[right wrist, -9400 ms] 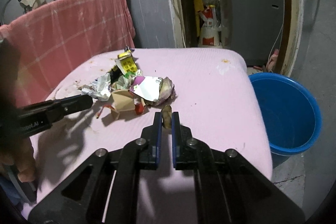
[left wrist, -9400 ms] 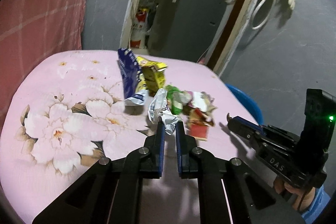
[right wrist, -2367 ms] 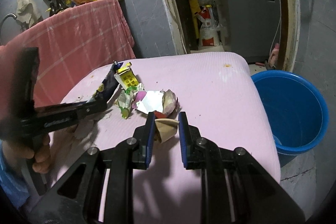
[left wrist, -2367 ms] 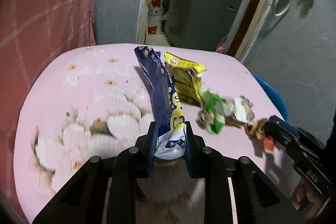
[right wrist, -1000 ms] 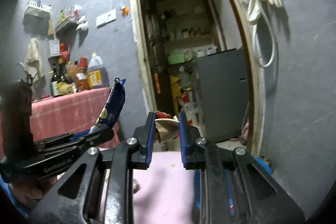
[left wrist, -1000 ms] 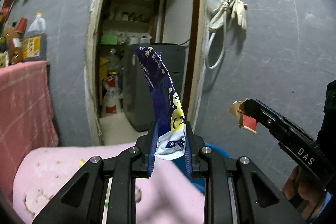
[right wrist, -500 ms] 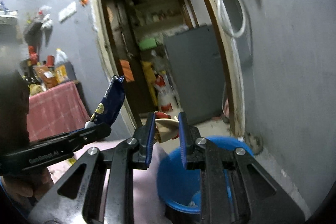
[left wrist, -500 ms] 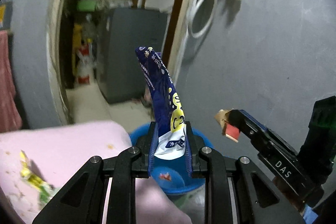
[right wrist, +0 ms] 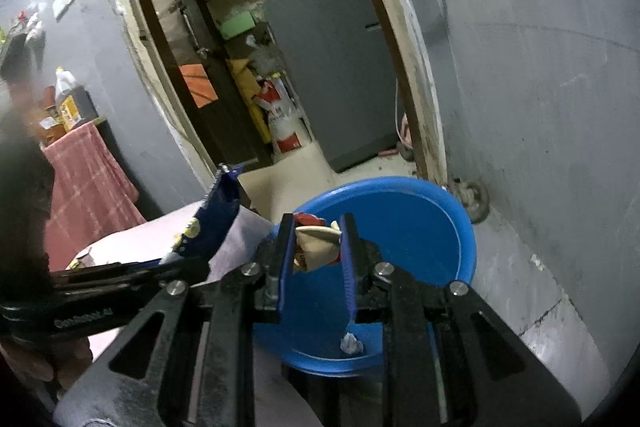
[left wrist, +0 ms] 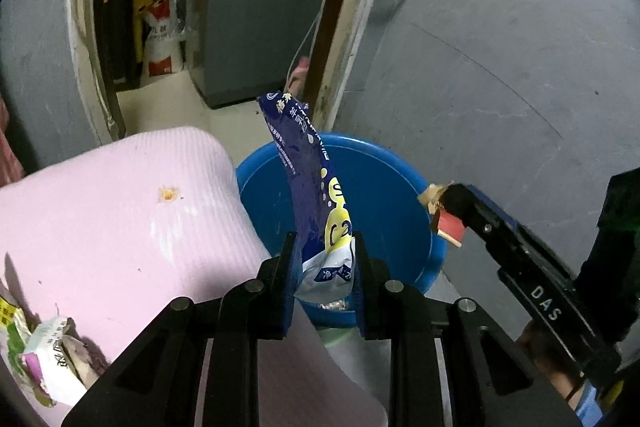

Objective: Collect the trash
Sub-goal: 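Carry both items over the blue basin and open both tools to drop them, then move both tools back above the remaining scraps on the table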

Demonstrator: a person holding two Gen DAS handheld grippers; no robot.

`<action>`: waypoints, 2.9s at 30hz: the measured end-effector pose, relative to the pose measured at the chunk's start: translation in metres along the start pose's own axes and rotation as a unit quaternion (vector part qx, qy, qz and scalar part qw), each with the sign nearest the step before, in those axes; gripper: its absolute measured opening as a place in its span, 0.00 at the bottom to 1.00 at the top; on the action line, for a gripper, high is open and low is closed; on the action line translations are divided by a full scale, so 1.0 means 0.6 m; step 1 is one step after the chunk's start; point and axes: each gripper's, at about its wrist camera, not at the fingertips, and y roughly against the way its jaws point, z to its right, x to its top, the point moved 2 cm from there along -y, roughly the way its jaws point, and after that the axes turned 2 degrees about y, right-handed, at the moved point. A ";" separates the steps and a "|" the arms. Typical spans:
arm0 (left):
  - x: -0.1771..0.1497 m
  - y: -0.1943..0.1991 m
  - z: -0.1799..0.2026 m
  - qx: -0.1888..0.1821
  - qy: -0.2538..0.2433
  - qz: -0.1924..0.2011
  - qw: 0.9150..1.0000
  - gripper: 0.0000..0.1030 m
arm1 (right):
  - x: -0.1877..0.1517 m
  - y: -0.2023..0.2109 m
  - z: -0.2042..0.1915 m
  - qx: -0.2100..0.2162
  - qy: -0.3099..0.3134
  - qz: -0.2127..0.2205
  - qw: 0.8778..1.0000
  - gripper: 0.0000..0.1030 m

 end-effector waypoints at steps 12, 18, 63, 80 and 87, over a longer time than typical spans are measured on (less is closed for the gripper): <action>0.000 0.013 -0.013 0.011 0.024 0.006 1.000 0.28 | 0.005 -0.011 0.006 -0.003 -0.007 -0.016 1.000 0.35; 0.002 0.069 -0.023 0.013 0.050 0.050 0.997 0.41 | 0.022 0.030 -0.015 -0.003 0.005 0.009 1.000 0.50; -0.198 0.548 -0.152 0.220 0.080 0.326 0.916 0.97 | -0.021 0.292 -0.385 0.094 0.153 0.178 0.967 1.00; -0.258 0.589 -0.168 0.267 0.054 0.338 0.901 0.98 | -0.069 0.299 -0.452 0.131 0.206 0.181 0.953 1.00; -0.265 0.551 -0.193 0.260 0.066 0.314 0.911 0.98 | -0.090 0.244 -0.436 0.129 0.213 0.128 0.960 1.00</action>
